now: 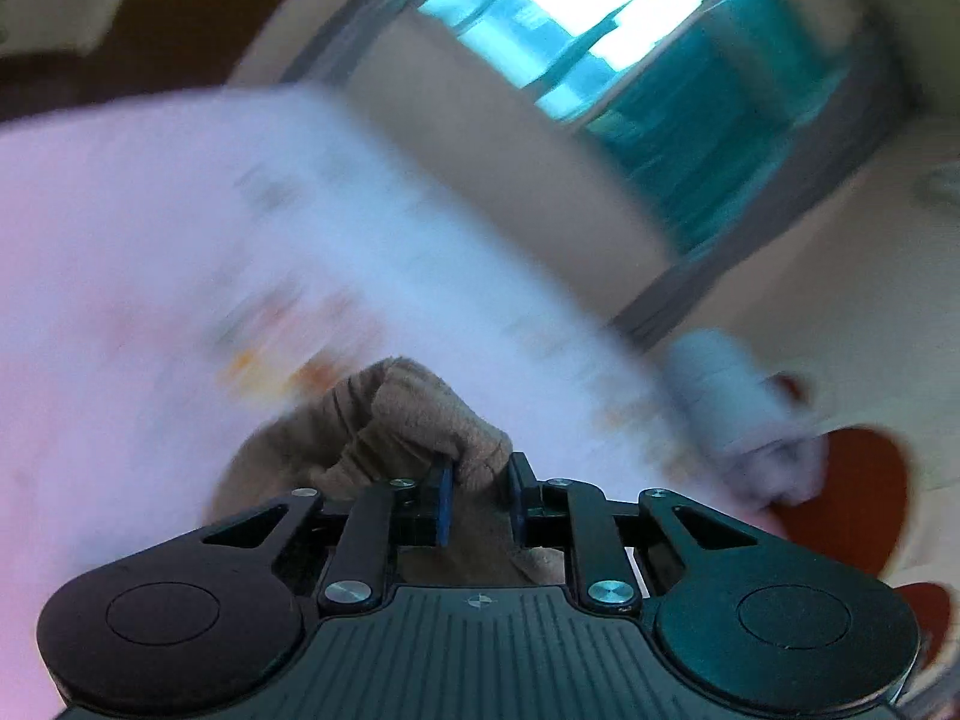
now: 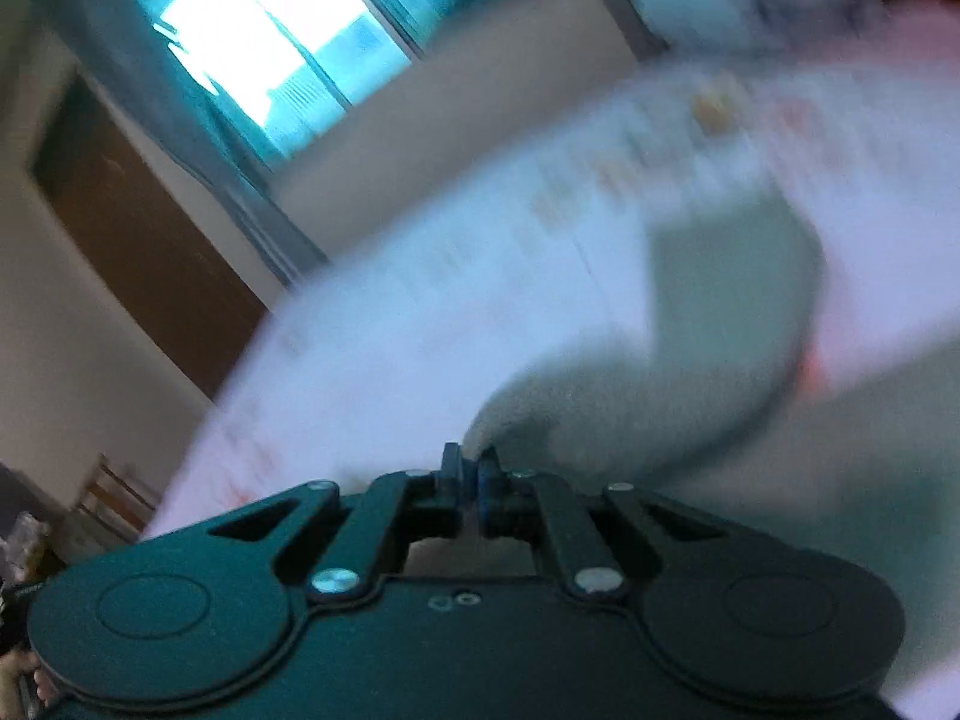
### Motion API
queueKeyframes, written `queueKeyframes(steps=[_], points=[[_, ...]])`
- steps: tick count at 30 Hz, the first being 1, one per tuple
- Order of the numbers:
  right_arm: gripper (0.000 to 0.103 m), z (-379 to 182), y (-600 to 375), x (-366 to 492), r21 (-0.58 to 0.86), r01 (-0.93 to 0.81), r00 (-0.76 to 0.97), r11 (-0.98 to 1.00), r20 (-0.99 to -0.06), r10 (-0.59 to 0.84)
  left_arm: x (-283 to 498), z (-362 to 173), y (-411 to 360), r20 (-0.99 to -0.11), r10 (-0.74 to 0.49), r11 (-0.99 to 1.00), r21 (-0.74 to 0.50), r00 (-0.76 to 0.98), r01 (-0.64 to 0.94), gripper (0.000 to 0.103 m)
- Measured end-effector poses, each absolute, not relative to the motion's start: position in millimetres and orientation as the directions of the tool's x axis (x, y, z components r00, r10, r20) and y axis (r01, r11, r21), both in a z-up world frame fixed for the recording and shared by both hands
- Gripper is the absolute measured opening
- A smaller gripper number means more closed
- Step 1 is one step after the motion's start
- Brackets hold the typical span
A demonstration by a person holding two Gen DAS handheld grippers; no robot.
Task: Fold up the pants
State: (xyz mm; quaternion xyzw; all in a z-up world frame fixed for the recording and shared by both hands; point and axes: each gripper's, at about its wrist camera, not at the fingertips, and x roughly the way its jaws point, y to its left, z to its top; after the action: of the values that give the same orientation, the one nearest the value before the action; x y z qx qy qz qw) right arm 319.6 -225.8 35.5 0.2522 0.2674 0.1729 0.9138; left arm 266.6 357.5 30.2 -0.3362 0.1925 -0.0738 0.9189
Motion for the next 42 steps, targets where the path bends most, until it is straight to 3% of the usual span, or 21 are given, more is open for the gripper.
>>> queueKeyframes(steps=[3,4,5,6,7,9,14,21,23,25,27,31,33,36,38,39,40,42], points=[[0.0,58,-230,283,0.498,-0.287,0.843,0.819,-0.274,0.462,243,23,360,-0.182,-0.297,0.75,-0.652,0.938,0.111,0.019],[0.0,47,-230,267,0.468,-0.305,0.847,0.83,-0.266,0.461,238,3,363,-0.225,-0.287,0.745,-0.664,0.931,0.069,0.019],[0.0,31,-227,260,0.438,-0.304,0.834,0.846,-0.307,0.458,237,-28,368,-0.339,-0.264,0.744,-0.668,0.903,-0.034,0.018],[0.0,2,-224,262,0.426,-0.265,0.787,0.865,-0.423,0.449,238,-61,374,-0.466,-0.247,0.734,-0.662,0.849,-0.15,0.018],[0.0,-26,-224,267,0.44,-0.206,0.724,0.874,-0.533,0.438,236,-86,377,-0.54,-0.251,0.722,-0.657,0.803,-0.217,0.017],[0.0,-66,-225,267,0.46,-0.13,0.647,0.878,-0.632,0.427,221,-103,381,-0.498,-0.262,0.684,-0.7,0.826,-0.205,0.017],[0.0,-68,-223,258,0.468,-0.115,0.679,0.876,-0.607,0.413,226,-83,380,-0.518,-0.255,0.718,-0.667,0.816,-0.199,0.017],[0.0,-49,-230,246,0.492,-0.158,0.722,0.856,-0.534,0.44,222,-56,382,-0.475,-0.278,0.743,-0.657,0.835,-0.126,0.017],[0.0,-47,-229,242,0.484,-0.168,0.723,0.859,-0.532,0.441,223,-63,384,-0.508,-0.273,0.748,-0.646,0.817,-0.152,0.017],[0.0,-59,-230,241,0.474,-0.155,0.703,0.867,-0.563,0.434,233,-81,384,-0.574,-0.273,0.756,-0.624,0.772,-0.197,0.017],[0.0,-70,-230,246,0.482,-0.118,0.678,0.868,-0.6,0.425,231,-88,387,-0.557,-0.285,0.726,-0.657,0.78,-0.203,0.017],[0.0,-52,-232,239,0.477,-0.157,0.712,0.865,-0.552,0.434,223,-71,386,-0.522,-0.288,0.742,-0.651,0.803,-0.158,0.017],[0.0,-49,-233,239,0.469,-0.17,0.71,0.867,-0.552,0.438,225,-75,385,-0.557,-0.279,0.759,-0.627,0.782,-0.176,0.017],[0.0,-68,-229,253,0.446,-0.115,0.663,0.888,-0.631,0.403,227,-83,385,-0.566,-0.265,0.756,-0.624,0.781,-0.195,0.02],[0.0,-77,-234,257,0.493,-0.068,0.655,0.868,-0.634,0.411,225,-81,383,-0.558,-0.26,0.744,-0.636,0.788,-0.205,0.027],[0.006,-75,-236,257,0.507,-0.057,0.656,0.86,-0.63,0.415,222,-75,381,-0.562,-0.238,0.757,-0.618,0.792,-0.212,0.05],[0.013,-71,-240,256,0.52,-0.044,0.66,0.853,-0.626,0.416,218,-69,377,-0.586,-0.188,0.782,-0.575,0.788,-0.241,0.101],[0.023,-59,-249,248,0.51,-0.037,0.702,0.859,-0.599,0.386,209,-58,368,-0.618,-0.063,0.83,-0.468,0.784,-0.303,0.103]])
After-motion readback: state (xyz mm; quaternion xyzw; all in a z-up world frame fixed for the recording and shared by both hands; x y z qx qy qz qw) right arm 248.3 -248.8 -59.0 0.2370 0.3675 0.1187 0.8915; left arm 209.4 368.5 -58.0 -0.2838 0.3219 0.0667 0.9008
